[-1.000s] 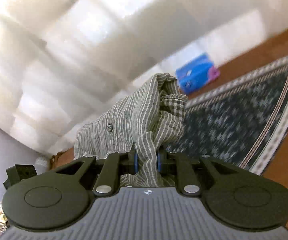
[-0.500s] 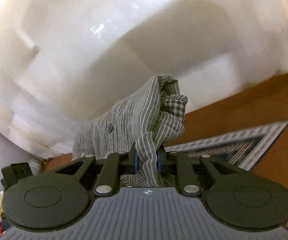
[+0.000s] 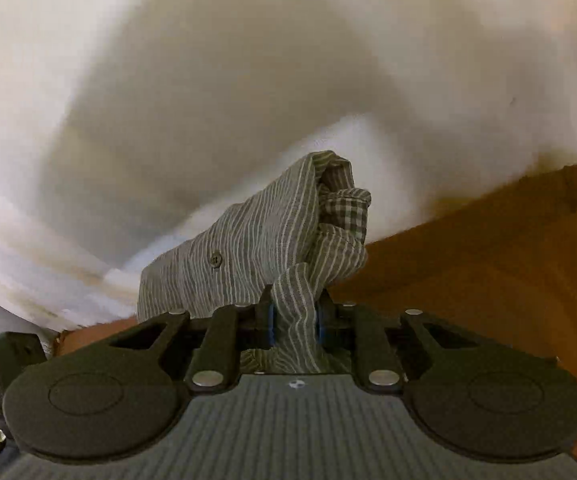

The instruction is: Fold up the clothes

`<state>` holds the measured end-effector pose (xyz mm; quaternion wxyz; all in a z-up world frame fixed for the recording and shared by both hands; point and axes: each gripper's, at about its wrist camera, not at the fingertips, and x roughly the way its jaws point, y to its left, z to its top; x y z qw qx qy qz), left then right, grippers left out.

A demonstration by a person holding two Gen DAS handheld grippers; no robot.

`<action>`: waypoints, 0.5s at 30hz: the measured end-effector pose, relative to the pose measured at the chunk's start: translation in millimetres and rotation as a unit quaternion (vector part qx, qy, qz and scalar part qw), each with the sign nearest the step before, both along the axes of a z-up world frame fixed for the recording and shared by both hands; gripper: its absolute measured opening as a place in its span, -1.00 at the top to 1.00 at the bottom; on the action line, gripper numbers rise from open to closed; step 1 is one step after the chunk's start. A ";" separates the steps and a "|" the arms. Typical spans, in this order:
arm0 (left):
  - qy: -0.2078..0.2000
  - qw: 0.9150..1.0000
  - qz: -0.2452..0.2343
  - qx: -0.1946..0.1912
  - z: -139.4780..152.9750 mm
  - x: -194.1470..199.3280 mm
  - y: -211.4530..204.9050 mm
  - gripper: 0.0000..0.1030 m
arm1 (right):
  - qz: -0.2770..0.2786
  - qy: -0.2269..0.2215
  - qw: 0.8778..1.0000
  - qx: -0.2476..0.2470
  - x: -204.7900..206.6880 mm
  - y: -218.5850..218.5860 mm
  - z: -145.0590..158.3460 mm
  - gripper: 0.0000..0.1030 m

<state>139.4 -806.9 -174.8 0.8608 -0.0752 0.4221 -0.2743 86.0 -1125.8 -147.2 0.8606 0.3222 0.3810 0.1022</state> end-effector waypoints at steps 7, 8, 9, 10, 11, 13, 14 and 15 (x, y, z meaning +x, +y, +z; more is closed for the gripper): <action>0.013 1.000 0.005 0.023 -35.4 16.3 -4.7 0.10 | 0.013 0.030 0.999 -0.028 23.8 2.7 -48.2 0.46; 0.014 1.000 0.006 0.023 -37.8 18.1 -5.9 0.06 | 0.016 0.033 0.999 -0.035 24.2 3.6 -53.6 0.39; 0.017 1.000 0.007 0.022 -41.0 20.6 -7.4 0.04 | 0.018 0.036 0.998 -0.040 23.3 5.1 -58.0 0.29; 0.019 1.000 0.010 0.020 -44.2 21.4 -9.6 -0.01 | 0.016 0.038 0.998 -0.041 22.9 4.8 -62.4 0.23; 0.019 1.000 0.012 0.021 -45.6 21.1 -10.4 -0.07 | 0.011 0.038 0.998 -0.038 25.7 2.4 -63.1 0.12; 0.019 0.999 0.016 0.024 -46.2 19.0 -10.3 -0.16 | 0.005 0.038 0.999 -0.039 23.2 2.4 -63.9 0.00; 0.018 0.999 0.018 0.025 -46.4 17.9 -10.2 -0.18 | 0.001 0.037 0.999 -0.040 21.9 2.4 -64.3 -0.01; 0.018 0.999 0.019 0.028 -44.6 16.7 -9.8 -0.18 | -0.002 0.037 0.999 -0.040 20.7 2.4 -64.6 -0.05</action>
